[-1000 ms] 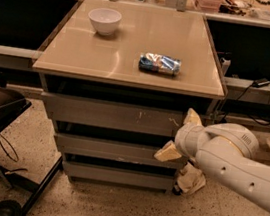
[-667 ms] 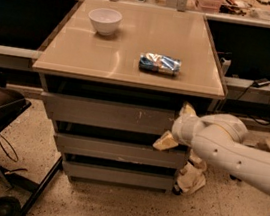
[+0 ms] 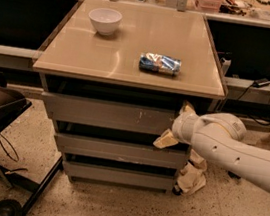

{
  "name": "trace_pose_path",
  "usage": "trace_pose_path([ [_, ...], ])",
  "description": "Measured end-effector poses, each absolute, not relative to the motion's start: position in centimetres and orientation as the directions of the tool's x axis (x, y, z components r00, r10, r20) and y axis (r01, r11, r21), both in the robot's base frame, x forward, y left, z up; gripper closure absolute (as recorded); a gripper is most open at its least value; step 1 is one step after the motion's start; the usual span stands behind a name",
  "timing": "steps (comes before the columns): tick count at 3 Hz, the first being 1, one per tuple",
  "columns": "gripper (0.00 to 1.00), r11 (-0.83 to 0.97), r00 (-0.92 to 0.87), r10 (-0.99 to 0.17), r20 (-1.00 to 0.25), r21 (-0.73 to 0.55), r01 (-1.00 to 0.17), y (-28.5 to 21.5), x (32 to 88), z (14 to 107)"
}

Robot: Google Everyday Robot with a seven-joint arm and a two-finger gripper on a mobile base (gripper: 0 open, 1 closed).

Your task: Open top drawer

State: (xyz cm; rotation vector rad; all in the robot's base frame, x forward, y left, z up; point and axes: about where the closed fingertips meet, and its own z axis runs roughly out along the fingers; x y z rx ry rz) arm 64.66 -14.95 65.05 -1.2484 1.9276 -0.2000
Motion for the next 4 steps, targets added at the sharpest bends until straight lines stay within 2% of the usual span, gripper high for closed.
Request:
trace_pose_path([
  [1,0.00,0.501,-0.156,-0.807,-0.570,-0.521,-0.691,-13.07,69.09,64.03],
  [2,0.00,0.501,-0.156,-0.807,-0.570,-0.521,-0.691,-13.06,69.08,64.02],
  [3,0.19,0.501,-0.156,-0.807,-0.570,-0.521,-0.691,-13.06,69.08,64.02],
  [4,0.42,0.501,-0.156,-0.807,-0.570,-0.521,-0.691,-13.06,69.08,64.01],
])
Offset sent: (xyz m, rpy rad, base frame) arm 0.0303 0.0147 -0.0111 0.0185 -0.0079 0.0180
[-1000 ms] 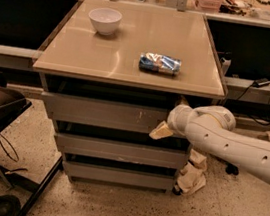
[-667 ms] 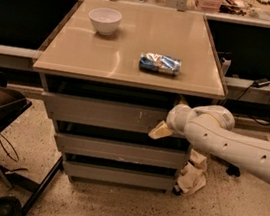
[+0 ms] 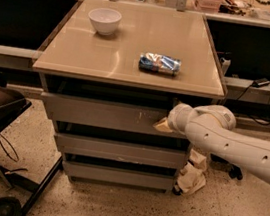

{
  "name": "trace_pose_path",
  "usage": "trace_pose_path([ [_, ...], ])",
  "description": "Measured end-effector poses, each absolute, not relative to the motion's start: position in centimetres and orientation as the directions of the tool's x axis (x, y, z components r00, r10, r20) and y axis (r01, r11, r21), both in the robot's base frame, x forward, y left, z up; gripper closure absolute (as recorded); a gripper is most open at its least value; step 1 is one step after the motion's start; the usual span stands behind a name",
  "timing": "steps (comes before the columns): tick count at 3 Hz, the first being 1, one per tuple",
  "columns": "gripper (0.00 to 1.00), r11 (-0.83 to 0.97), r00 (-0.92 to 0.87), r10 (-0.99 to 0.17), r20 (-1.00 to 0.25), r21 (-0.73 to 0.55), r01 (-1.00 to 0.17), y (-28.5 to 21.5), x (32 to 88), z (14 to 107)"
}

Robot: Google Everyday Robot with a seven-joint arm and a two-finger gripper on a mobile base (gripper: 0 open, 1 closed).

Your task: Open top drawer

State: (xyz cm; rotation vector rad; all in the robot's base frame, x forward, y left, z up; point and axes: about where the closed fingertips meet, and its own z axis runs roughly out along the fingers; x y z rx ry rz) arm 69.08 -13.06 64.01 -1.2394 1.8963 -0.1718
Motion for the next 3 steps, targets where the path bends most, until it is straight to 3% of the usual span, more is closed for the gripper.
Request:
trace_pose_path([
  [2,0.88,0.501,-0.155,-0.807,-0.570,-0.521,-0.691,-13.06,69.08,64.03],
  [3,1.00,0.501,-0.155,-0.807,-0.570,-0.521,-0.691,-13.45,69.15,64.92],
])
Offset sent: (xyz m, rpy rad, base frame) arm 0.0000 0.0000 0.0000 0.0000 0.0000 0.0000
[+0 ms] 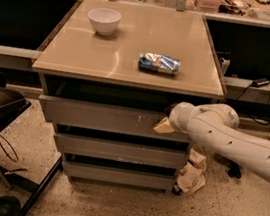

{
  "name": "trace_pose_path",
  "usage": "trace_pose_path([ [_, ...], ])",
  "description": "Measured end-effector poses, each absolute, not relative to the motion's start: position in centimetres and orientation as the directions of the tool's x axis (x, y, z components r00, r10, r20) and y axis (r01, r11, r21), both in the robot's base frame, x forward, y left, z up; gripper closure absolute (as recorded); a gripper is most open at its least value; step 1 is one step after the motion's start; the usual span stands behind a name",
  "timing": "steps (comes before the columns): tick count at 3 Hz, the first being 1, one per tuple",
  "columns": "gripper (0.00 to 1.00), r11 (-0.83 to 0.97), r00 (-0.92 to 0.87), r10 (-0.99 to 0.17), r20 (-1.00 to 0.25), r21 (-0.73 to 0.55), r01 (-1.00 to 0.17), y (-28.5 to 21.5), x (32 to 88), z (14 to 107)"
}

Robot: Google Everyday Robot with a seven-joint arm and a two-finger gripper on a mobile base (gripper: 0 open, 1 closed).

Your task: Open top drawer

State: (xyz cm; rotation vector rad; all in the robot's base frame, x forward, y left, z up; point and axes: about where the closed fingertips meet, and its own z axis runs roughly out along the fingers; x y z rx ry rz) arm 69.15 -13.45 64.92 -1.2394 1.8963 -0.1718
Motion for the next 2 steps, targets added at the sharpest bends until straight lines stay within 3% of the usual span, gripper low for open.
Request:
trace_pose_path([
  [1,1.00,0.501,-0.155,-0.807,-0.570,-0.521,-0.691,-13.6,69.2,65.5],
  [2,1.00,0.522,-0.095,-0.782,-0.616,-0.563,-0.641,-13.3,65.8,70.6],
])
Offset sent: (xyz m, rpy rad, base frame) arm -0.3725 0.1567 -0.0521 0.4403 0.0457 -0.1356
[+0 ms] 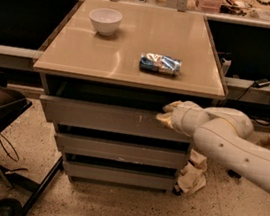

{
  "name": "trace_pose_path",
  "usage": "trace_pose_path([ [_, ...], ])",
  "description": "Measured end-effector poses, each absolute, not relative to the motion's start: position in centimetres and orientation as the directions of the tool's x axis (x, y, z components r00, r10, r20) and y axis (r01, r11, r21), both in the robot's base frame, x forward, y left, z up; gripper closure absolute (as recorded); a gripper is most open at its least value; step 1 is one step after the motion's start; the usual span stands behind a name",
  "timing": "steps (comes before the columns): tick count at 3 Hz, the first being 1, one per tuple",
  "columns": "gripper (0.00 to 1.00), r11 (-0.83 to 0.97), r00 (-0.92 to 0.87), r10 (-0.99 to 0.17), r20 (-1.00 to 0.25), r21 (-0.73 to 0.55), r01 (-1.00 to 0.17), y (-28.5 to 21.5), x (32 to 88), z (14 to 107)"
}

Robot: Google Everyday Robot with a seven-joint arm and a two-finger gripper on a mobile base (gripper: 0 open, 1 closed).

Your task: Open top drawer

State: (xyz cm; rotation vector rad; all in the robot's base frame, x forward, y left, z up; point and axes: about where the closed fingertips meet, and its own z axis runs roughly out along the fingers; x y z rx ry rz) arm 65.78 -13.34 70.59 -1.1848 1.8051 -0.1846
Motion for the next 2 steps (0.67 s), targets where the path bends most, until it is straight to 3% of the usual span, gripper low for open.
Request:
trace_pose_path([
  [1,1.00,0.631,-0.063,-0.660,-0.749,-0.507,-0.587,-10.5,57.7,77.6],
  [2,1.00,0.651,-0.066,-0.636,-0.769,-0.488,-0.582,-9.0,53.4,79.2],
])
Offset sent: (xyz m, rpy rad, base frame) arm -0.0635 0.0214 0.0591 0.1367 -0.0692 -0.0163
